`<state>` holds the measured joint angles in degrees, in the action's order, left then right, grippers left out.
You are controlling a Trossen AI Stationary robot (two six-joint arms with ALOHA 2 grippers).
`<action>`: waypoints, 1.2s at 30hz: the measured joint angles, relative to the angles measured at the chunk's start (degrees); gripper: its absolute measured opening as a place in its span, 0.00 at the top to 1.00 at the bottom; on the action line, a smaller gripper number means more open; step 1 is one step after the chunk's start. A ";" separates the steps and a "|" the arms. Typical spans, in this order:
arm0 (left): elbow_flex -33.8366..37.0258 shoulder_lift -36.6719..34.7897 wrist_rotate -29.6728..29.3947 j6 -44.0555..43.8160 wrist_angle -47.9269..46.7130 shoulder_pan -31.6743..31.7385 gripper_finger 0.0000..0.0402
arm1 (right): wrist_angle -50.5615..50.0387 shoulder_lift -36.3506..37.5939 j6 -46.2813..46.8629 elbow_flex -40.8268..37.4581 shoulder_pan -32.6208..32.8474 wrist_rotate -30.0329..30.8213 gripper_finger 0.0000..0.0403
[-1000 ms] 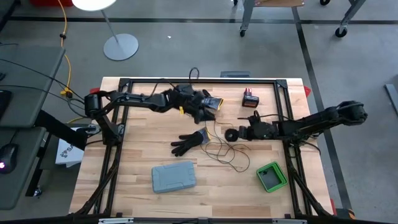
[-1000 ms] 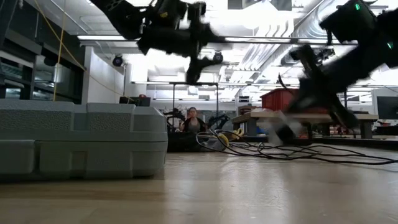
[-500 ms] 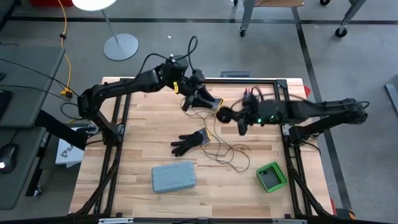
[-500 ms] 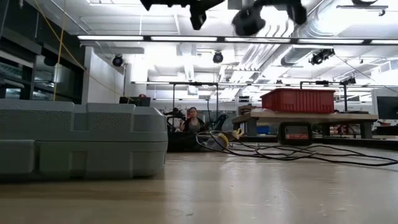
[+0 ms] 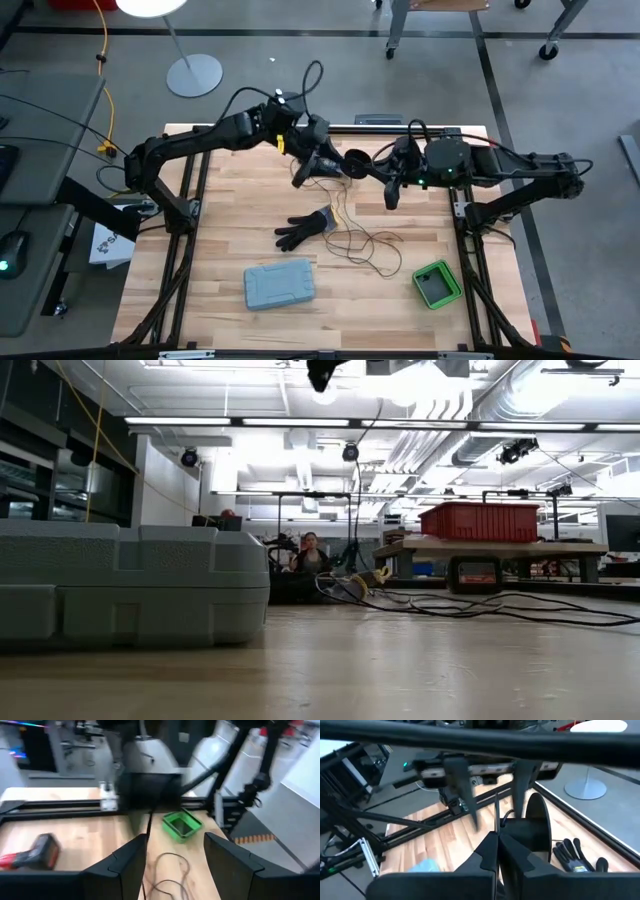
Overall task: Coil cords
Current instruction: Coil the black wire cable onto the black spool
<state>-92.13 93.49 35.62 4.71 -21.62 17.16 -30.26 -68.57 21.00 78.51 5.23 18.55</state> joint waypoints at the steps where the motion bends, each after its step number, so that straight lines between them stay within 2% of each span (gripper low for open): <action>1: 0.04 0.00 -0.06 0.36 0.60 -0.48 0.52 | -0.14 -0.25 -0.21 0.06 0.00 -0.24 1.00; 8: 0.04 -0.05 -0.63 -0.05 5.81 -1.26 0.52 | -1.00 -0.45 -0.99 0.17 0.02 -0.75 1.00; 12: 0.04 -0.11 -0.82 -0.10 6.09 -1.00 0.57 | -0.78 -0.51 -1.84 0.17 0.02 -0.96 1.00; 16: 0.04 -0.11 -1.86 -0.31 6.64 -1.06 0.70 | -0.39 -0.51 -1.89 0.17 0.02 -0.96 1.00; 21: 0.04 -0.11 -1.72 -0.86 6.08 -1.06 0.95 | 0.97 -0.48 -2.72 0.17 0.02 -1.01 1.00; 22: 0.04 -0.11 -1.56 -1.63 5.97 -1.09 0.97 | 1.25 -0.48 -3.07 0.17 0.00 -0.94 1.00; 30: 0.00 -3.85 -1.00 -8.65 6.04 1.21 0.99 | 3.02 -0.66 -3.55 2.99 0.00 0.25 0.97; 33: -0.07 -6.64 -1.92 -9.19 6.28 3.68 0.99 | 2.65 -0.42 -6.06 5.49 0.02 2.58 0.90; 36: -0.07 -8.90 -1.86 -11.36 6.41 5.45 1.00 | 2.17 -0.45 -7.11 6.11 0.00 4.19 0.78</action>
<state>-92.20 84.59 33.76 -6.65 -15.22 22.61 -28.10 -69.02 13.89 84.62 5.23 22.74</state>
